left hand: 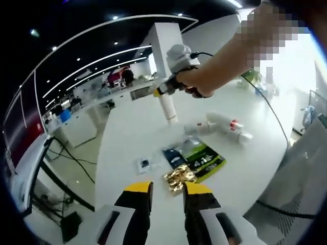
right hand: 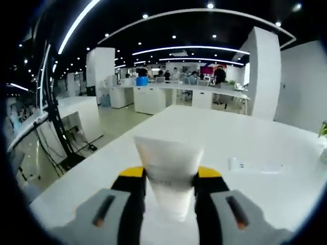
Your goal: Arrange the skincare products in the storage area until every visible bottle or jar stands upright without overlapping.
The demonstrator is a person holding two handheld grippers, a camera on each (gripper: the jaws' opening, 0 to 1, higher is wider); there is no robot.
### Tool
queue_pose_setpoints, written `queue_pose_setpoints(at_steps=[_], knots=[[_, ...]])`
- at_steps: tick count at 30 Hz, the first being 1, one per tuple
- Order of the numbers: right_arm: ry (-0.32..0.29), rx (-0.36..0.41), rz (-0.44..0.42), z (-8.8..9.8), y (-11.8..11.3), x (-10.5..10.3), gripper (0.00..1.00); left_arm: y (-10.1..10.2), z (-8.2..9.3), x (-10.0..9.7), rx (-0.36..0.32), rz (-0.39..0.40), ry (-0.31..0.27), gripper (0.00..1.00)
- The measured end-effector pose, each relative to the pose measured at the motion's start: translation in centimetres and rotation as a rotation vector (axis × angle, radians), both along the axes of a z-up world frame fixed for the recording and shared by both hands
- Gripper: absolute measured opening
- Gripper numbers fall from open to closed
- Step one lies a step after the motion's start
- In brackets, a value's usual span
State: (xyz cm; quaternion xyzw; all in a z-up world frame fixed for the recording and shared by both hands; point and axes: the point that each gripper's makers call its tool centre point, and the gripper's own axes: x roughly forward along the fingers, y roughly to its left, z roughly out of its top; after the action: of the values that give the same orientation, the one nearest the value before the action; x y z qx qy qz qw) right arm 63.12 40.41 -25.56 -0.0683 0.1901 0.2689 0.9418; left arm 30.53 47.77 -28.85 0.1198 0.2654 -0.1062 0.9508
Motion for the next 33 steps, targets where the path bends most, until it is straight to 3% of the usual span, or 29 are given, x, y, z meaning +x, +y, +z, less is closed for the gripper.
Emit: queue_pose_setpoints(at_steps=[2, 5, 18, 22, 33], knots=[[-0.032, 0.018, -0.016, 0.32, 0.04, 0.17, 0.37, -0.04, -0.07, -0.01, 0.003, -0.003, 0.003, 0.24], [-0.03, 0.02, -0.03, 0.38, 0.04, 0.18, 0.37, -0.11, -0.13, -0.04, 0.006, -0.008, 0.007, 0.24], [0.002, 0.055, -0.052, 0.4, -0.28, 0.43, 0.4, -0.19, -0.36, -0.13, 0.011, -0.015, 0.02, 0.23], [0.009, 0.043, -0.045, 0.26, -0.31, 0.46, 0.5, -0.23, -0.38, -0.15, 0.007, -0.017, 0.02, 0.23], [0.057, 0.044, -0.052, -0.51, -0.79, -0.11, 0.48, -0.3, -0.49, -0.23, 0.017, -0.025, 0.024, 0.23]])
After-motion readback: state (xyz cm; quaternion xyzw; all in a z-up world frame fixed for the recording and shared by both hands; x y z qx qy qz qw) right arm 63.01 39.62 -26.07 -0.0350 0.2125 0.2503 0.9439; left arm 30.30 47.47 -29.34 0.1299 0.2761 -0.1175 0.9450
